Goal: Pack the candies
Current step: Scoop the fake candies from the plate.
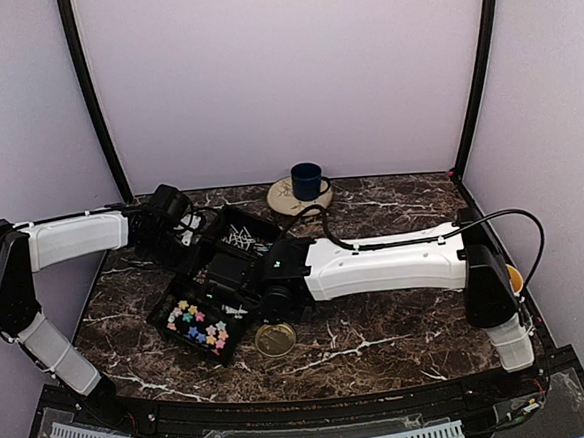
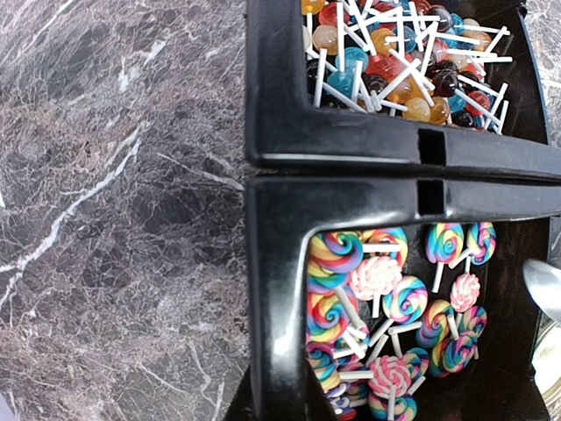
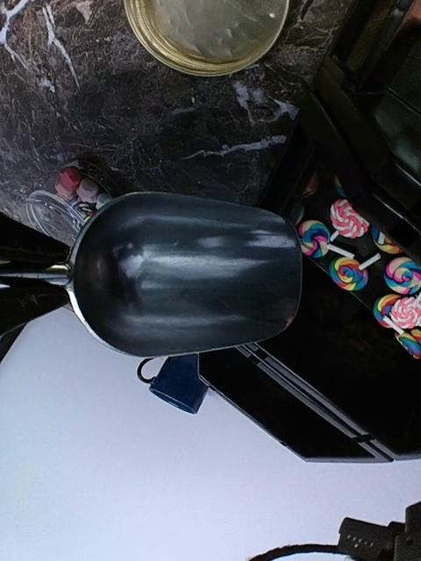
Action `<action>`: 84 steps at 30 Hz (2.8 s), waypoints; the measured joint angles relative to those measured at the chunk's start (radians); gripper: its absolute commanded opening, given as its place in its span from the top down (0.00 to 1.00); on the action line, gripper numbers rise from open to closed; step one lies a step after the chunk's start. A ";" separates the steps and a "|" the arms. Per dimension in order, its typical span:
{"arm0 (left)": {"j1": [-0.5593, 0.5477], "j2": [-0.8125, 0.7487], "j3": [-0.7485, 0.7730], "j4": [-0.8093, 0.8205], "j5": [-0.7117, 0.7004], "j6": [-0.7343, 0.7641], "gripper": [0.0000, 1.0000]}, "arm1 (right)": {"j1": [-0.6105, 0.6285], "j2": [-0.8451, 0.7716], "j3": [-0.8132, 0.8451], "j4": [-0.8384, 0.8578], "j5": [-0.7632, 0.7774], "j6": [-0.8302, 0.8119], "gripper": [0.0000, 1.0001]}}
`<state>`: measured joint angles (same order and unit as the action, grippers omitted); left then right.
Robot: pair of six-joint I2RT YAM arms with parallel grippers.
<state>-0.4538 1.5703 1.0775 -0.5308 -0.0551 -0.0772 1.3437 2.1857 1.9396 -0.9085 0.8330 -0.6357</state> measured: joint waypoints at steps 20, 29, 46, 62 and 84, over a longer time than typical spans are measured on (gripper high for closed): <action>-0.042 0.008 0.031 -0.025 -0.044 0.017 1.00 | -0.019 0.111 -0.006 0.188 0.135 -0.168 1.00; -0.042 0.008 0.031 -0.023 -0.043 0.013 1.00 | -0.021 0.142 0.007 0.238 0.139 -0.197 1.00; -0.034 0.008 0.017 -0.037 -0.027 0.013 1.00 | -0.074 0.127 -0.017 0.385 -0.108 -0.008 1.00; -0.021 -0.052 -0.073 0.026 0.048 -0.006 1.00 | -0.150 0.077 -0.139 0.580 -0.449 0.257 1.00; 0.001 -0.093 -0.105 0.082 0.076 -0.008 1.00 | -0.171 0.023 -0.377 0.919 -0.518 0.555 1.00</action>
<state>-0.4526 1.4769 0.9726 -0.4488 0.0208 -0.0856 1.1725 2.2089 1.5627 0.0109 0.3149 -0.0807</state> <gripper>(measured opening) 0.099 0.083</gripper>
